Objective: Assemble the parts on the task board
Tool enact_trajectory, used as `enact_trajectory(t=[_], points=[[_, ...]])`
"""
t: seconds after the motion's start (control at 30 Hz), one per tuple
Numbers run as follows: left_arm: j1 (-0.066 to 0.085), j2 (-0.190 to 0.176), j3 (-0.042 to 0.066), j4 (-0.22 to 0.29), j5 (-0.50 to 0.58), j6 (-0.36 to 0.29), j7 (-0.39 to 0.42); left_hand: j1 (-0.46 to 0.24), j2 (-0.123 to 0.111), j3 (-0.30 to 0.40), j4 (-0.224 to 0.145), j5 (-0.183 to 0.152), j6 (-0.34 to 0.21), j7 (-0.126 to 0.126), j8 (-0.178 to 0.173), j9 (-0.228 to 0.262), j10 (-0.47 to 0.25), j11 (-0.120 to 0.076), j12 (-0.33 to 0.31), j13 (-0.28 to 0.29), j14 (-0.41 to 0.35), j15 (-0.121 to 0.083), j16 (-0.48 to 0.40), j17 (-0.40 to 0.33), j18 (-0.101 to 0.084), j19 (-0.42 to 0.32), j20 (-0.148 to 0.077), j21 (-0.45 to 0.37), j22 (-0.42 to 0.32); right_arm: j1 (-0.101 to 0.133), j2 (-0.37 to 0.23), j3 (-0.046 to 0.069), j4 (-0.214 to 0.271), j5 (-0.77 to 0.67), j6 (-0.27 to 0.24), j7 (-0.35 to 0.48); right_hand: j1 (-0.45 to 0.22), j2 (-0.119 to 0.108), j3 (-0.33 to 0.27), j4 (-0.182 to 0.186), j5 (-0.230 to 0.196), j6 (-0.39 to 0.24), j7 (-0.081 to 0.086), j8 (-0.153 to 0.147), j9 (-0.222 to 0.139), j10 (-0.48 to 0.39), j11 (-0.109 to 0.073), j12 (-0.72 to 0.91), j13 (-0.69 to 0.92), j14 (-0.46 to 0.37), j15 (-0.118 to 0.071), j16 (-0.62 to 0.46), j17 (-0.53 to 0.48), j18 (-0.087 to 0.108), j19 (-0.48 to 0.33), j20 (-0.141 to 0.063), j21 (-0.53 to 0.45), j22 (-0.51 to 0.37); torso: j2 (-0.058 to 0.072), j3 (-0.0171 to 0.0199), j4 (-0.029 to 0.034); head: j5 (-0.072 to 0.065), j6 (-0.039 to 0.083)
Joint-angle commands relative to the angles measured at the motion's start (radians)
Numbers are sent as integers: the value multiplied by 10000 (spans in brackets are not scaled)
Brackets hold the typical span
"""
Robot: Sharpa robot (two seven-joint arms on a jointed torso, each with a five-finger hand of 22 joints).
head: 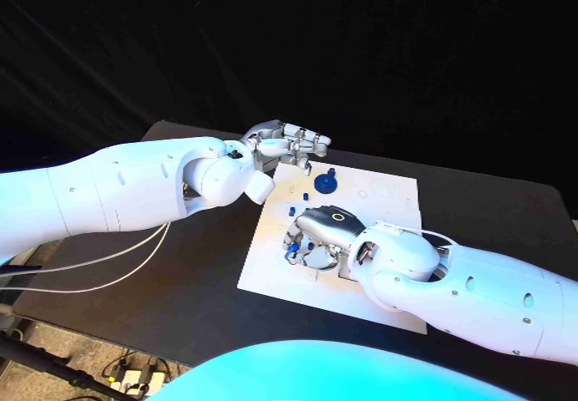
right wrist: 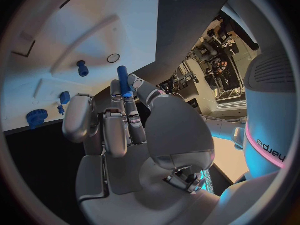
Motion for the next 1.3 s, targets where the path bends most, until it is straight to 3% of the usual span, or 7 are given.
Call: enact_trajectory(t=[0.03,0.6,1.3], points=[[5,23,4,0,3,185,57,35,75,-44,2,-9,-54,-24,-43,-18,-96,-10,69,10,75,6,-59,-16,46,67,15,-31,-18,-29,33,-6,-130,-227,199,-4,234,134,61,-25,39,-24,31,6,-13,157,-256,-8,11,532,2,32,29,-46,-1,-9,-36,444,-4,9,-11,19,1],[5,19,4,-13,3,211,47,35,75,-44,2,-9,-54,-24,-43,-18,-96,-10,69,10,75,6,-59,-16,46,67,15,-31,-18,-61,43,-33,-286,-638,511,-101,256,105,72,-57,70,-30,35,8,3,153,-254,-5,21,531,7,31,24,-46,-2,-3,-37,450,5,8,3,-50,1],[5,-3,4,-8,3,220,32,35,75,-44,2,-9,-54,-24,-43,-18,-96,-10,69,10,75,6,-59,-16,46,67,15,-31,-18,-113,-8,-42,-108,-623,578,-109,261,86,69,-71,82,-5,37,27,25,182,-256,15,37,529,8,29,20,-46,-2,0,-36,456,1,2,-2,14,1]])
